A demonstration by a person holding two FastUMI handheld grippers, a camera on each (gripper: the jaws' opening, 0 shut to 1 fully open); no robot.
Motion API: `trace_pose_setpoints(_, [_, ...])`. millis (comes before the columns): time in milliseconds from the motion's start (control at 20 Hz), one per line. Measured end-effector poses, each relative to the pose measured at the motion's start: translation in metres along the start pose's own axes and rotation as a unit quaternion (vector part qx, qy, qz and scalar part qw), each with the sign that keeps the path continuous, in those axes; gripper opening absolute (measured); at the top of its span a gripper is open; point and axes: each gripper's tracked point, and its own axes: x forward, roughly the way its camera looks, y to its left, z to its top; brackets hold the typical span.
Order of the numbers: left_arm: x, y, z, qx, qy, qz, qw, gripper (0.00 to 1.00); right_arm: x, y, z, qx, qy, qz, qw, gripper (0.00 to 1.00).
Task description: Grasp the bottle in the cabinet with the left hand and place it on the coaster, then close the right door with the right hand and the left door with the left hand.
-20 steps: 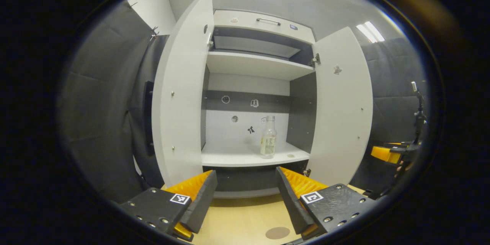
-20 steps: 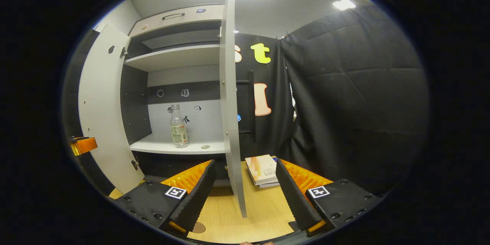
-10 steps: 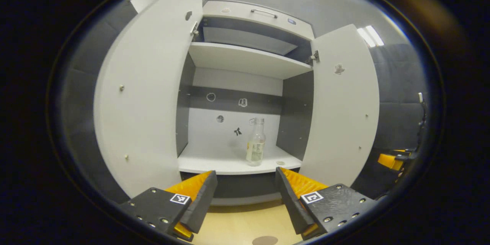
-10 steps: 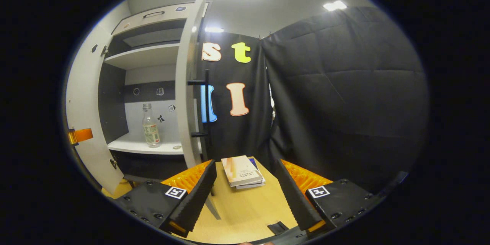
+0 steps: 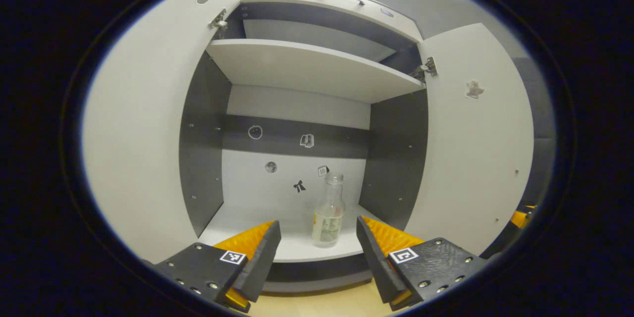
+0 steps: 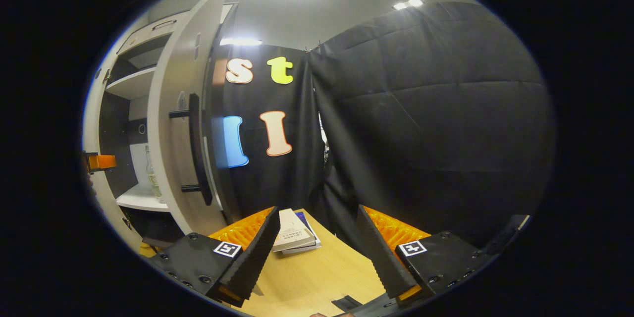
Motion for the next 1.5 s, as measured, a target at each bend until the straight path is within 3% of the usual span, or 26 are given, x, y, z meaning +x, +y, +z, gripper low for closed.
trace_pose_setpoints(550, [0.114,-0.031,-0.001,0.049,-0.003,-0.030,0.998,0.89,0.032,-0.034,-0.004,0.009,-0.001,-0.061,0.998,0.99])
trace_pose_setpoints(950, [0.164,-0.036,-0.014,0.043,-0.002,-0.039,0.998,0.90,0.052,-0.045,-0.008,0.005,0.008,-0.074,0.997,0.99])
trace_pose_setpoints(1100, [0.174,-0.038,-0.023,0.051,0.013,-0.042,0.998,0.60,0.058,-0.043,-0.013,0.003,0.014,-0.070,0.997,0.99])
trace_pose_setpoints(1250, [0.174,-0.042,-0.024,0.046,0.013,-0.045,0.998,0.41,0.063,-0.041,-0.016,0.001,0.020,-0.063,0.998,0.99])
trace_pose_setpoints(1500, [0.150,-0.051,-0.013,0.064,0.015,-0.050,0.997,0.37,0.062,-0.036,-0.020,0.006,0.026,-0.050,0.998,0.99])
